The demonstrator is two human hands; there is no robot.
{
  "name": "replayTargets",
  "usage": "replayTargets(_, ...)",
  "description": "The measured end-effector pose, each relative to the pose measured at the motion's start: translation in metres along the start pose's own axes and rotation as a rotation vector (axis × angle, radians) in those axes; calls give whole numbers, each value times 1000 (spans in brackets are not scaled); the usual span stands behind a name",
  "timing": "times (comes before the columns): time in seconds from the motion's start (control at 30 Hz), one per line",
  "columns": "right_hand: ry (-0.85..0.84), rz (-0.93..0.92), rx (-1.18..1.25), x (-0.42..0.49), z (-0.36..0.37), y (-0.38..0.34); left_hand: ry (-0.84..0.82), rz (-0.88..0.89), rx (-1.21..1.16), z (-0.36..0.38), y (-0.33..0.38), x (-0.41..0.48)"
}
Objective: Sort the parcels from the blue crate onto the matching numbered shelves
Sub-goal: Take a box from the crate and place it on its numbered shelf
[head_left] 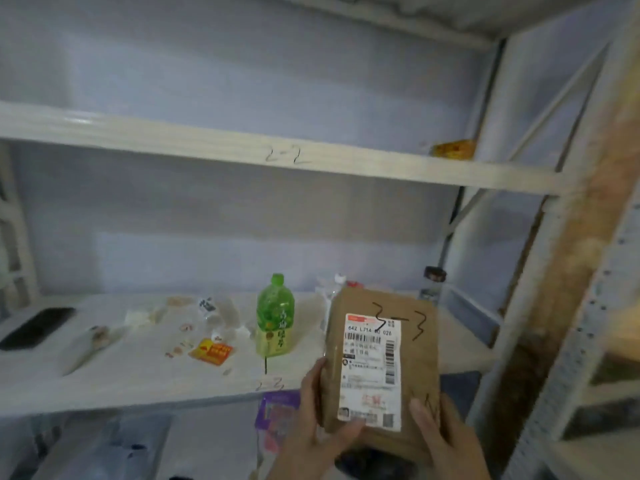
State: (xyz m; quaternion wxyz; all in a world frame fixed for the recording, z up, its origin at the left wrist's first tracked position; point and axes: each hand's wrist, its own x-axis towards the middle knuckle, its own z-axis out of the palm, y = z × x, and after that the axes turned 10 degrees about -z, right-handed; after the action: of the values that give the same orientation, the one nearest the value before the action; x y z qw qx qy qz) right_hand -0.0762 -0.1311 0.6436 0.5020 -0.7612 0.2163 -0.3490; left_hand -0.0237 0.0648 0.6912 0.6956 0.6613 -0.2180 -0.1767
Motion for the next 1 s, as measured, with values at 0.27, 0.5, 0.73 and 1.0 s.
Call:
replayTargets(0.27, -172, -409, 103, -17, -107, -224, -87, 434, 245, 31, 178, 2)
replayTargets(0.5, -86, -619, -192, -24, -204, -327, -163, 656, -38, 105, 303, -10)
replayTargets(0.73, 178, -654, -508, -63, -282, -376, -269, 772, 130, 169, 340, -47)
replayTargets(1.0, 444, -650, -525, -92, -353, -359, -241, 742, 107, 243, 345, -94)
